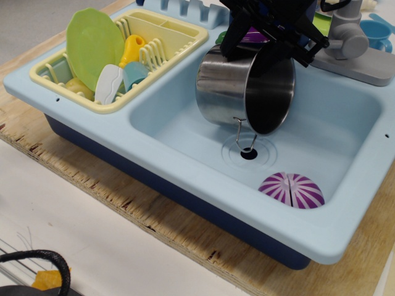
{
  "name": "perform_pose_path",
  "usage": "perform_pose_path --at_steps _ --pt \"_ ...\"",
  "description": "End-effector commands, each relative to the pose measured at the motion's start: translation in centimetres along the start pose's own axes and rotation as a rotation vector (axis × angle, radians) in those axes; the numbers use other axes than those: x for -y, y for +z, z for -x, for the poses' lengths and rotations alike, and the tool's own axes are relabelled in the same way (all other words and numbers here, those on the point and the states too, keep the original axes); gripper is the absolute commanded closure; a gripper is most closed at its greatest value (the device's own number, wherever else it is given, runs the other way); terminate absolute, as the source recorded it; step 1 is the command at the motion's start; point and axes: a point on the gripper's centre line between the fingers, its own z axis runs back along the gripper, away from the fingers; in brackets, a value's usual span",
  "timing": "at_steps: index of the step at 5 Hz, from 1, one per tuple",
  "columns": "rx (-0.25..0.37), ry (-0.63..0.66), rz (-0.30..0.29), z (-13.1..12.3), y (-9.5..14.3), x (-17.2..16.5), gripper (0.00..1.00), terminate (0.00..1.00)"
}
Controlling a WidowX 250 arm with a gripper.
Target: Flip pot upright which is in sink
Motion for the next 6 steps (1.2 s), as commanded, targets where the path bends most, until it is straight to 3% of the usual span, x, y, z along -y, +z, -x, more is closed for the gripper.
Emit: perform_pose_path --at_steps 1,3,4,5,6 --pt "0.03 0.072 0.145 1.4 0.9 -0.7 1.0 0.0" --pt "0.046 0.152 0.243 1.9 1.6 -2.2 1.0 0.0" --pt "0.033 0.181 0.285 2.4 1.1 -2.7 0.0 0.0" --pt "0.033 0.181 0.285 2.4 1.1 -2.7 0.0 0.0" --pt "0.033 0.181 0.285 2.4 1.1 -2.7 0.0 1.0"
